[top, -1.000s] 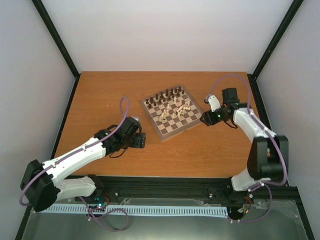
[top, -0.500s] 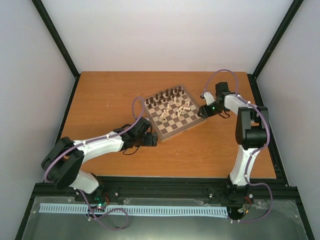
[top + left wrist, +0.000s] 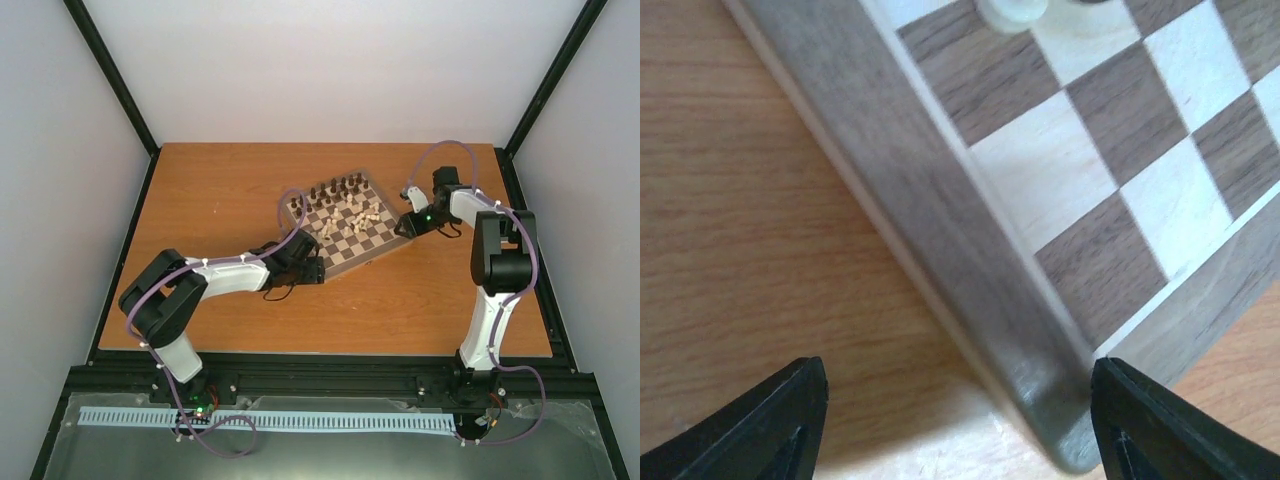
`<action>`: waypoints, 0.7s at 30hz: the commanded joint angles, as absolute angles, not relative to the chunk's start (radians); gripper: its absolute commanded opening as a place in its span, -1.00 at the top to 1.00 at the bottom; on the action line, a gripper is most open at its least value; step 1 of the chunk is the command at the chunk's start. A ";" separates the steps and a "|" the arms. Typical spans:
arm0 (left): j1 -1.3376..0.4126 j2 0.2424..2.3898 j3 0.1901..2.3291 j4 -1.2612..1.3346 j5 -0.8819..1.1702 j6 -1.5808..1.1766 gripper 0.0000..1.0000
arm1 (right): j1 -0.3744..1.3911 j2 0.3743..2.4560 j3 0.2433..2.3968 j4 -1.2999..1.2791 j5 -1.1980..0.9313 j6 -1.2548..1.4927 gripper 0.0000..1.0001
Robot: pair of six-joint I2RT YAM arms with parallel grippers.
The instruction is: Set up the chess pieces on the board
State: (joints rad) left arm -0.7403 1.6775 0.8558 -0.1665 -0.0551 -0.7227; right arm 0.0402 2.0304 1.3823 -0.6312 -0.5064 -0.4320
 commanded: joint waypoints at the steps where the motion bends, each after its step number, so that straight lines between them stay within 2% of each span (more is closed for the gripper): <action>1: -0.735 1.708 0.901 -0.117 -0.062 -0.734 -0.44 | 0.051 2.020 1.319 -0.669 -0.541 -0.489 0.10; 11: -0.732 1.733 0.920 -0.133 -0.052 -0.714 -0.24 | 0.056 1.949 1.187 -0.669 -0.567 -0.553 0.20; 16: -0.735 1.691 0.889 -0.136 -0.034 -0.699 -0.06 | 0.073 1.871 1.105 -0.680 -0.569 -0.580 0.21; 21: -0.736 1.643 0.864 -0.163 -0.023 -0.685 -0.03 | 0.104 1.781 1.035 -0.705 -0.567 -0.602 0.21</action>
State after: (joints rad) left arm -0.7269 1.6840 0.8703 -0.1608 -0.0589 -0.7204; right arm 0.0490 1.8301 1.1011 -0.5827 -0.5293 -0.5400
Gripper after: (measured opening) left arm 0.523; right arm 0.397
